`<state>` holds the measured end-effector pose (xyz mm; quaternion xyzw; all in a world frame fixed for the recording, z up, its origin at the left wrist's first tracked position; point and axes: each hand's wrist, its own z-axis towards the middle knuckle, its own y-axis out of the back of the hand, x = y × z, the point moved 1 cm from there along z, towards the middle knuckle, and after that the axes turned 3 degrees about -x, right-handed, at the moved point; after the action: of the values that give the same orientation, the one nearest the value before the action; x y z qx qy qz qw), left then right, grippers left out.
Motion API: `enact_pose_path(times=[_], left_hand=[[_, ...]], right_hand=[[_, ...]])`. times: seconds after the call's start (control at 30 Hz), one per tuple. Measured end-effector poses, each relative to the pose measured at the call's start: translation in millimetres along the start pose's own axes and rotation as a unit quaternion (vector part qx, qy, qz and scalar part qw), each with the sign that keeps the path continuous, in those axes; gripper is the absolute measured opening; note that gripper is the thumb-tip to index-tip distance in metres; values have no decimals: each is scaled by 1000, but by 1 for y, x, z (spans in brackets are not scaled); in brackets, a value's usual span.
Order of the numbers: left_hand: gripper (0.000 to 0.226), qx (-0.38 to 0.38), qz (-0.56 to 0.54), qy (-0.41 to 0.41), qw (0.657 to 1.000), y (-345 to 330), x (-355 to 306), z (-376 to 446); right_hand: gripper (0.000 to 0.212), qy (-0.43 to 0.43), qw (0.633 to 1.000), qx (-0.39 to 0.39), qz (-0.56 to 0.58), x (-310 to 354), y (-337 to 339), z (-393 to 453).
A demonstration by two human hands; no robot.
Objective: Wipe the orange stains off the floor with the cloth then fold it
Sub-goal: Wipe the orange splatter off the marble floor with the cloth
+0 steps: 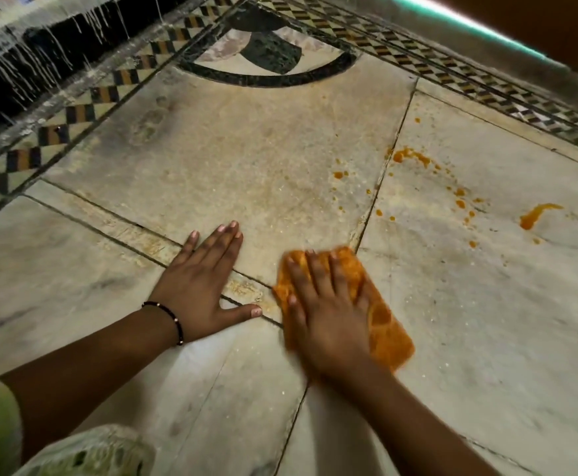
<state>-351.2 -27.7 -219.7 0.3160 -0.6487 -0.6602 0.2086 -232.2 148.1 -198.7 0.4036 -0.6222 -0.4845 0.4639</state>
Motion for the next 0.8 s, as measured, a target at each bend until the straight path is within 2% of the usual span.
enact_pose_path(times=[0.07, 0.1, 0.17, 0.2, 0.27, 0.33, 0.37, 0.43, 0.5, 0.57, 0.63, 0.7, 0.8], left_hand=[[110, 4, -1, -3, 1000, 0, 0, 0], [110, 4, -1, -3, 1000, 0, 0, -1], [110, 5, -4, -2, 1000, 0, -1, -1], [110, 6, -7, -1, 1000, 0, -1, -1], [110, 2, -12, 3, 1000, 0, -1, -2], [110, 3, -17, -2, 1000, 1, -1, -2], [109, 3, -18, -2, 1000, 2, -1, -3], [109, 1, -20, -1, 1000, 2, 0, -3], [107, -4, -26, -6, 1000, 1, -1, -2], [105, -13, -37, -4, 999, 3, 0, 0], [103, -28, -25, 6, 999, 7, 1, 8], [102, -41, -9, 18, 999, 10, 3, 20], [102, -44, -2, 47, 998, 14, 18, 43]], right_hand=[[56, 16, 1000, 22, -11, -32, 10, 36], [57, -7, 999, 27, -19, -49, 15, 44], [58, -50, 998, 10, -28, -66, 17, 39], [58, -33, 999, 7, -34, -66, 16, 25], [59, 101, 993, 34, -57, -72, 15, -13], [57, 248, 961, 78, -91, -106, 21, -43], [56, 269, 954, 86, -103, -128, 26, -48], [57, 194, 972, 80, -103, -165, 37, -41], [59, 57, 994, 31, -84, -173, 39, -15], [61, -69, 995, -21, -63, -154, 35, 23], [61, -139, 990, -20, -30, -123, 31, 61], [63, -85, 996, 8, -21, -84, 27, 75], [59, 76, 996, 25, -47, -47, 16, 39]])
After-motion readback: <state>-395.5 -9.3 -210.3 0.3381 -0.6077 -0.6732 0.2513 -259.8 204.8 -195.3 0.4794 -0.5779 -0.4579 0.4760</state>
